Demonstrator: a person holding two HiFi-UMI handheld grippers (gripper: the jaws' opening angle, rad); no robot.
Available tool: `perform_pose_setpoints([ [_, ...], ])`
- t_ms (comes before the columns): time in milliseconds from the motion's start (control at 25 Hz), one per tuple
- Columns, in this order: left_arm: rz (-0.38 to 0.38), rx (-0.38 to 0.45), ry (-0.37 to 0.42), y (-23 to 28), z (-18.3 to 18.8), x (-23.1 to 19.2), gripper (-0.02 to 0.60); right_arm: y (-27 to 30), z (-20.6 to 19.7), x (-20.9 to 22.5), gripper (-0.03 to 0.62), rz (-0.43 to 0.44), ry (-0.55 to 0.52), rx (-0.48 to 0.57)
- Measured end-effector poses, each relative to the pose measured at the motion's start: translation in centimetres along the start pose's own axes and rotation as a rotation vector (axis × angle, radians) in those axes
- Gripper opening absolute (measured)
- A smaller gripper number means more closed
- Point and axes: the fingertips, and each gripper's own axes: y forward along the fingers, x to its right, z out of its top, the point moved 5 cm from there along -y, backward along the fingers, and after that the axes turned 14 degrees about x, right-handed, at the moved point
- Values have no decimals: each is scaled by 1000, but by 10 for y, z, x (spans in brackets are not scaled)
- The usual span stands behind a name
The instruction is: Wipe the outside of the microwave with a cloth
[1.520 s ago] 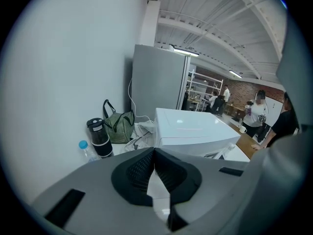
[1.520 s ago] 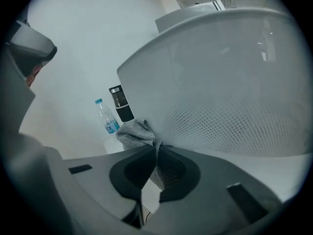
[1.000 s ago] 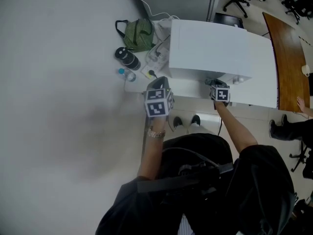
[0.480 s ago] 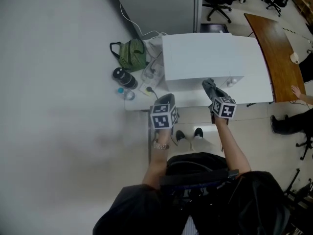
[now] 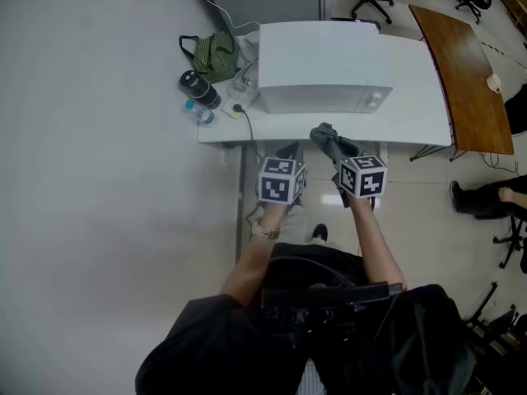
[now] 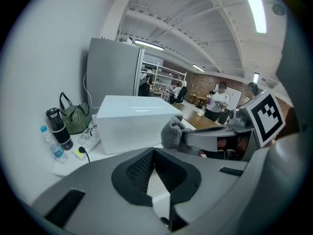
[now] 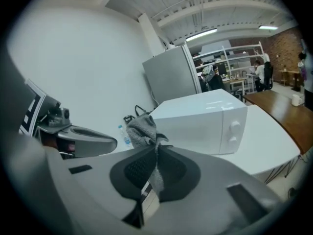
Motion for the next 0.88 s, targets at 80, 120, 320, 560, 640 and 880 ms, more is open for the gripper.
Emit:
perform_pose_setpoints([
  [80,-6,-35,22,-18,-15,24,-14,-23,-17,-5,12,33,29,-18],
  [120,-12,-56,26,-25,-24,36,-15,-34,-25,-6,12,42,41,-31],
  [320,-33,-99,16,-43,-37,66,-14,-67,-39,-11,12,36,24,-84],
  [560,-52,-60,38,-46,-19,76,-14,-77,-22,-20,12,39,2,-65],
  [640,-61,-51,22,-52,-17,77,-15,-76,-17,-28,12,47,-9,-58],
  [880,-41,-23,24,-69,-11,65,-14,-67,-17,-59,12,111,-29,-70],
])
